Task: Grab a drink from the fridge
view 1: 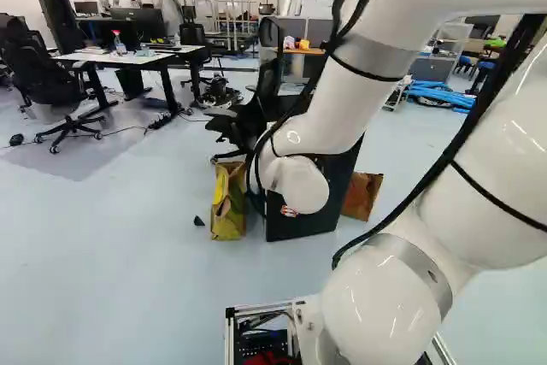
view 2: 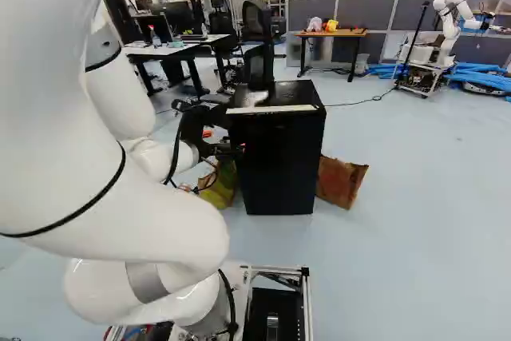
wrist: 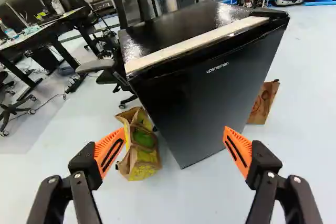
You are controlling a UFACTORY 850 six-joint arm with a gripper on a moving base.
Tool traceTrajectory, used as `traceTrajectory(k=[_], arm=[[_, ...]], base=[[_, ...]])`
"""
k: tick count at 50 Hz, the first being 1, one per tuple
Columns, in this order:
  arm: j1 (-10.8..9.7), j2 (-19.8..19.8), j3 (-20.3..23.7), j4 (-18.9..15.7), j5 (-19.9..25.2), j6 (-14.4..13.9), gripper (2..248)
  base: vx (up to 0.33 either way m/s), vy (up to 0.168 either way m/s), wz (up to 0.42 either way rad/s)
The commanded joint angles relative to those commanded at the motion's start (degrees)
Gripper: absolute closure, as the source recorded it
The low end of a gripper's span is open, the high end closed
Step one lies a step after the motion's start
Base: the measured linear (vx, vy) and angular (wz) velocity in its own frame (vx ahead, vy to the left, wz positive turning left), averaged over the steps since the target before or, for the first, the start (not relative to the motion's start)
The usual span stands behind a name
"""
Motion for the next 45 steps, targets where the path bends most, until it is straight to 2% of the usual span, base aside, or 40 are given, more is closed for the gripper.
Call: traceTrajectory(k=[19, 45], arm=[[4.59, -5.95, -2.05, 2.53, 5.69, 0.00, 3], [9.59, -15.51, -6.89, 5.54, 13.85, 0.00, 3]], base=[[0.000, 0.000, 0.000], [0.000, 0.000, 0.000]])
